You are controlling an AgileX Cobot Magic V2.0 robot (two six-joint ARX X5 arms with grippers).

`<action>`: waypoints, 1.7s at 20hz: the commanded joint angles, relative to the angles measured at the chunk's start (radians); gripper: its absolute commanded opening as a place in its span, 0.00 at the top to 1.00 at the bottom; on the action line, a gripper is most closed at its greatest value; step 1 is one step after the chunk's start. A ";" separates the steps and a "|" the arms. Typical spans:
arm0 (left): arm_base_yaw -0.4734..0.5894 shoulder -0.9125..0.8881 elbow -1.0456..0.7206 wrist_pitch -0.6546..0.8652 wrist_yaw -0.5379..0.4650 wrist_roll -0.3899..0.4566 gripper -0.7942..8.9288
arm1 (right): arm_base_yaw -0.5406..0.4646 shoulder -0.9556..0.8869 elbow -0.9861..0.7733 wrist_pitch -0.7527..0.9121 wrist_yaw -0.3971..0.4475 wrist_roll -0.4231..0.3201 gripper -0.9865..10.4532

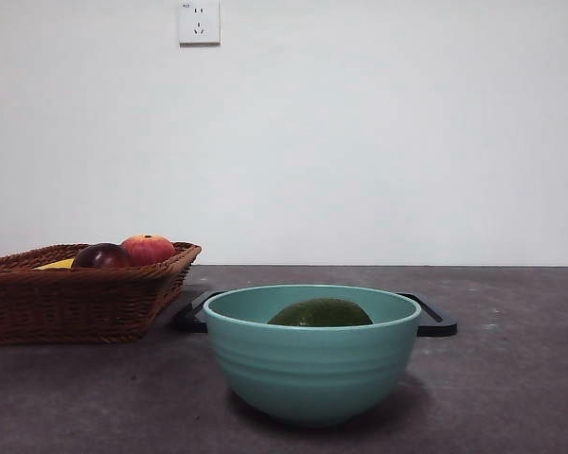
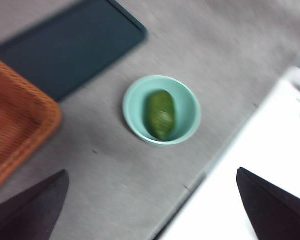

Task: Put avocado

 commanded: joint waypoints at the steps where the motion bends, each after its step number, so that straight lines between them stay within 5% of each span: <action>1: -0.010 -0.145 -0.116 0.076 -0.011 -0.016 0.34 | 0.004 0.004 0.018 -0.007 -0.003 0.010 0.38; 6: -0.010 -0.364 -0.242 0.082 -0.018 -0.028 0.34 | 0.004 0.004 0.018 -0.018 -0.003 0.024 0.38; 13: -0.010 -0.423 -0.242 0.085 -0.017 -0.027 0.34 | 0.029 0.058 0.018 -0.002 -0.047 0.137 0.38; 21: -0.010 -0.423 -0.242 0.110 -0.017 -0.027 0.34 | 0.232 0.386 0.024 0.083 -0.043 0.214 0.38; 29: -0.010 -0.423 -0.242 0.110 -0.017 -0.027 0.34 | 0.377 0.796 0.132 0.006 0.178 0.235 0.40; 34: -0.010 -0.423 -0.242 0.110 -0.017 -0.027 0.34 | 0.407 0.964 0.162 -0.034 0.231 0.231 0.43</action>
